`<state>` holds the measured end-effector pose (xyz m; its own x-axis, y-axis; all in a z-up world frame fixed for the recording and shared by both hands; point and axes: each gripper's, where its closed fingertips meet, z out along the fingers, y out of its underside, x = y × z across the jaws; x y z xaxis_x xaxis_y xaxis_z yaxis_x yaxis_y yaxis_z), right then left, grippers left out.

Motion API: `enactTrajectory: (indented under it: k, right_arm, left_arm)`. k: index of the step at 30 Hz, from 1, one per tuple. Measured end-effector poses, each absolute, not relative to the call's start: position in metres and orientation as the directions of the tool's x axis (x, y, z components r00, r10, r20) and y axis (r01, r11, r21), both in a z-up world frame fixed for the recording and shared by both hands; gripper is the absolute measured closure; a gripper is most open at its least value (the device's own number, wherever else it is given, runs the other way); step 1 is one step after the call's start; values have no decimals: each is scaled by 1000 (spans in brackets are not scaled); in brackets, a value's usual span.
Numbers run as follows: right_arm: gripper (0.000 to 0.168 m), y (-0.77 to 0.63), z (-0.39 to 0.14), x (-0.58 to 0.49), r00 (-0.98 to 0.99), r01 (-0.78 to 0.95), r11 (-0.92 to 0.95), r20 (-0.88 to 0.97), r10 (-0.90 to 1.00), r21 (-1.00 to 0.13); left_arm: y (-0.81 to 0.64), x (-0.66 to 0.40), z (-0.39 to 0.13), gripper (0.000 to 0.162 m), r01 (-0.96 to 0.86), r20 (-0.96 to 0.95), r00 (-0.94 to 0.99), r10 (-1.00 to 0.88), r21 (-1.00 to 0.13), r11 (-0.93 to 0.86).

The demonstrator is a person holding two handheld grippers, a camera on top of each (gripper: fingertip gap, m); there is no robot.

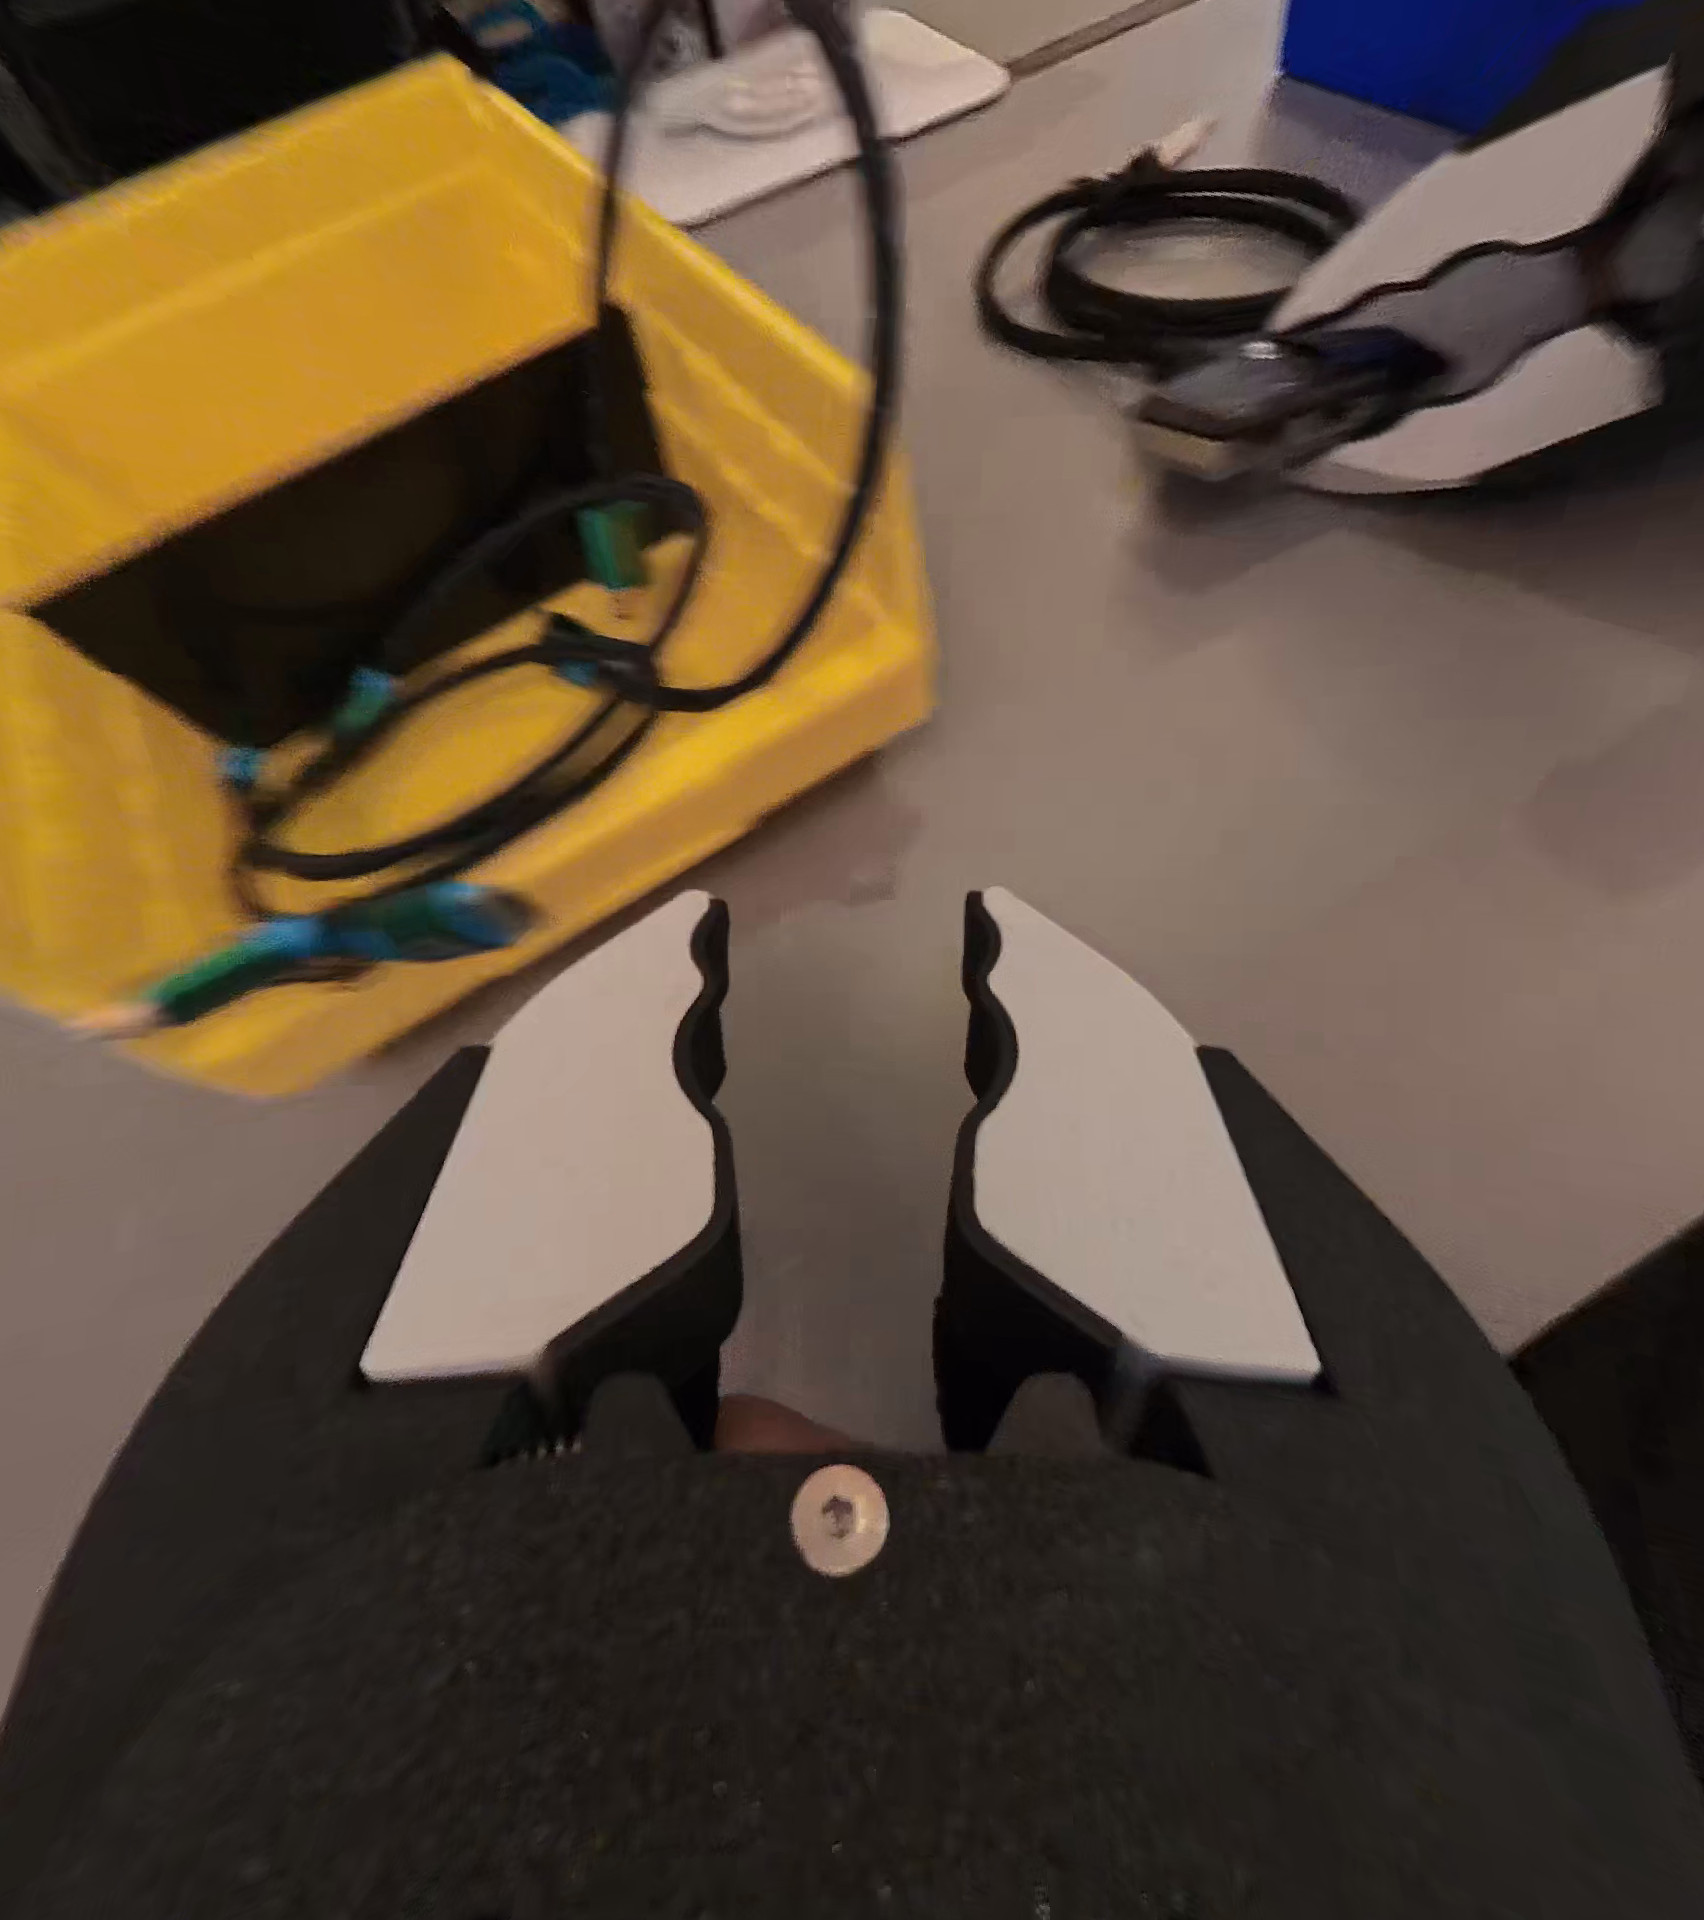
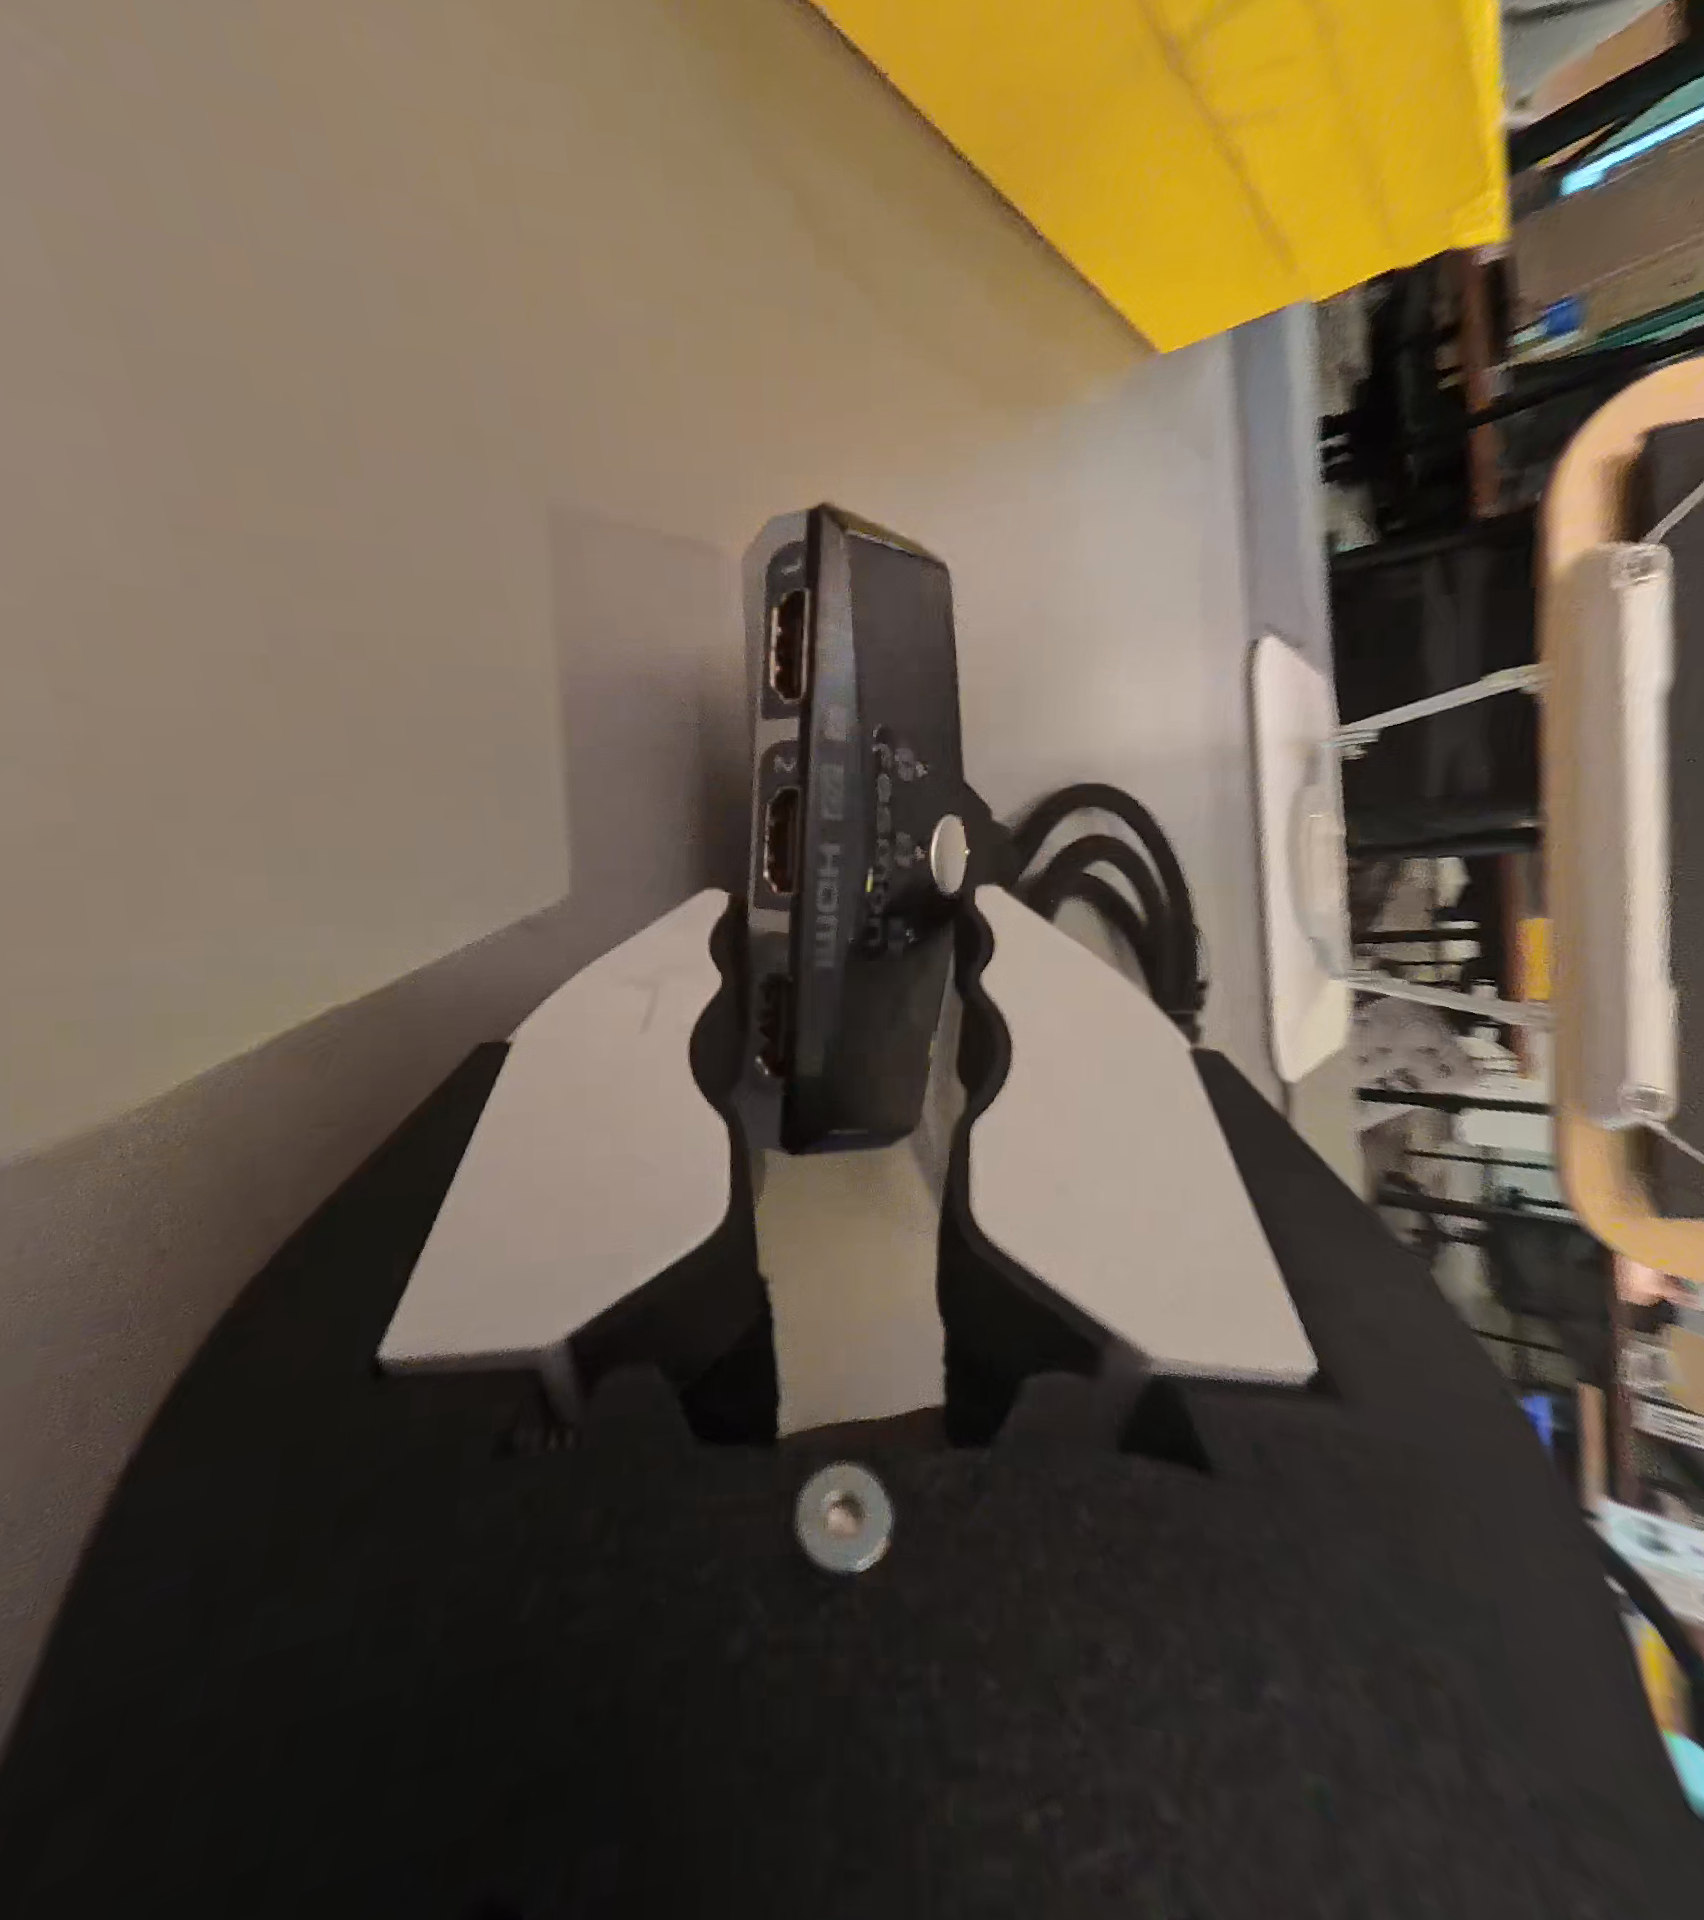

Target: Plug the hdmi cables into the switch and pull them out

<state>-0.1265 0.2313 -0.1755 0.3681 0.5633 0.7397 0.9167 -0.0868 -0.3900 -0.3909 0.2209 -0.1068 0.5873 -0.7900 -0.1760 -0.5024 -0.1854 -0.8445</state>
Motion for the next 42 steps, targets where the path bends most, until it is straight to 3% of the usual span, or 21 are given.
enactTrajectory:
  k: [5,11,14,17,18,19,21,23,26,29,30,31,32,34,38,42]
  right_arm:
    - [122,213,-176,-126,417,886,-165,588,693,-434]
    - [118,190,-148,-133,518,803,-166,533,669,-572]
    - [121,167,-137,-139,566,744,-164,480,670,-648]
    - [123,145,-134,-139,598,708,-178,445,666,-684]
    - [124,139,-134,-138,607,697,-183,434,666,-694]
    - [124,133,-133,-137,619,684,-188,425,660,-704]
    - [124,122,-133,-136,632,669,-199,407,660,-717]
    - [124,114,-132,-133,642,662,-205,403,653,-721]
    - [125,106,-132,-130,655,648,-215,391,647,-731]
    - [125,103,-133,-129,658,647,-218,390,645,-731]
    - [125,102,-133,-129,656,649,-216,393,645,-730]
    - [125,102,-134,-129,654,650,-215,393,646,-729]
    - [125,101,-135,-130,654,648,-216,388,650,-730]
    - [125,100,-140,-133,652,645,-225,372,661,-731]
    - [125,97,-146,-141,626,670,-217,383,680,-710]
    - [126,96,-151,-145,600,695,-206,398,694,-689]
  left_arm:
    - [276,-446,-84,124,-774,-507,439,-742,-633,-25]
    - [304,-443,-112,121,-887,-600,172,-781,-439,142]
    - [306,-437,-132,142,-917,-593,57,-803,-349,193]
    - [312,-433,-135,146,-927,-633,-2,-774,-290,239]
    - [311,-433,-133,148,-930,-613,-3,-790,-289,227]
    - [308,-430,-127,162,-919,-579,19,-815,-330,214]
    - [299,-418,-101,162,-859,-518,71,-852,-467,211]
    - [302,-419,-74,162,-840,-506,119,-854,-509,185]
    - [308,-427,-53,162,-856,-544,131,-829,-483,182]
    - [297,-431,-79,162,-894,-522,61,-851,-407,186]
    - [299,-433,-90,157,-911,-540,50,-840,-369,183]
    - [301,-435,-101,137,-927,-544,43,-838,-334,169]
    - [305,-437,-109,129,-941,-544,56,-837,-309,137]
    - [314,-441,-119,114,-948,-500,123,-857,-314,47]
    - [326,-443,-134,112,-929,-386,220,-896,-362,-72]
    - [320,-439,-142,137,-935,-327,184,-927,-349,-63]
